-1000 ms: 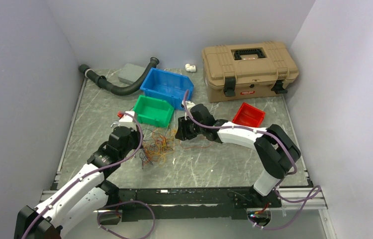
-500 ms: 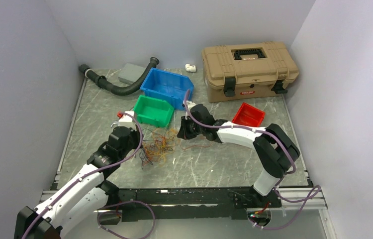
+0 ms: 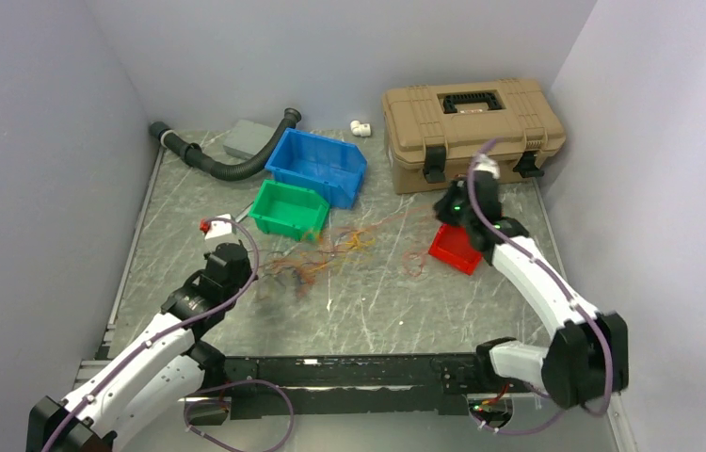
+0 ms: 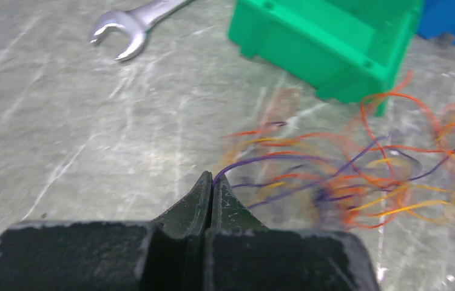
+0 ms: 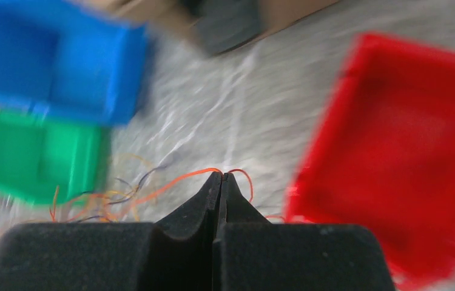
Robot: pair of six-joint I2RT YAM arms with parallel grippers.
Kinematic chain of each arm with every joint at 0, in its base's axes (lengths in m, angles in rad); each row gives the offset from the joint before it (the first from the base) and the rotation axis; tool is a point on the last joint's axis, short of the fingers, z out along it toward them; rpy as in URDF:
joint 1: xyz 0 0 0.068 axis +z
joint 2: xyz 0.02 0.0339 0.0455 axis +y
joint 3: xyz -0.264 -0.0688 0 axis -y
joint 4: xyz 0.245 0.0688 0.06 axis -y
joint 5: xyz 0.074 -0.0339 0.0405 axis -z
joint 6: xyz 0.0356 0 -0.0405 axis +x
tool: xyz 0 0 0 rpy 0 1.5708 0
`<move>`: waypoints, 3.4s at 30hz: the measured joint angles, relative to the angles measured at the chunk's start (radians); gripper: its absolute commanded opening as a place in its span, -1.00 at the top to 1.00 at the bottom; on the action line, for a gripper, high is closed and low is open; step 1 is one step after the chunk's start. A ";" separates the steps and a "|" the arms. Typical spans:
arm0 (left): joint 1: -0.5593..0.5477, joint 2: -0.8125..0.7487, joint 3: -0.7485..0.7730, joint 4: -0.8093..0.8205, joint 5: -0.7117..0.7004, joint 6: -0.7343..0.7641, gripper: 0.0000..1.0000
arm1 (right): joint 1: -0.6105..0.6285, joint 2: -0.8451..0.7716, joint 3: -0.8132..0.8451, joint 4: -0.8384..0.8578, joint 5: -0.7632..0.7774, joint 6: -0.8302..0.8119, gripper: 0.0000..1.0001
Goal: Untangle the cables
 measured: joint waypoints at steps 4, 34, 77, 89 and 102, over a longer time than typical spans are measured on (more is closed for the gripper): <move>0.000 0.010 0.019 -0.089 -0.098 -0.074 1.00 | -0.164 -0.143 -0.013 -0.088 0.136 0.019 1.00; 0.015 -0.110 0.473 -0.298 -0.368 0.005 1.00 | -0.090 -0.241 0.001 -0.127 -0.025 -0.070 -0.41; 0.015 -0.127 0.873 0.117 -0.377 0.664 1.00 | 0.346 0.106 -0.307 0.456 0.081 -0.060 0.77; 0.015 -0.034 0.775 -0.045 0.076 0.442 1.00 | 0.349 -0.008 -0.203 0.361 -0.130 -0.166 0.69; 0.015 0.008 0.799 -0.199 0.126 0.427 1.00 | 0.422 0.051 -0.127 0.357 -0.341 -0.365 -0.64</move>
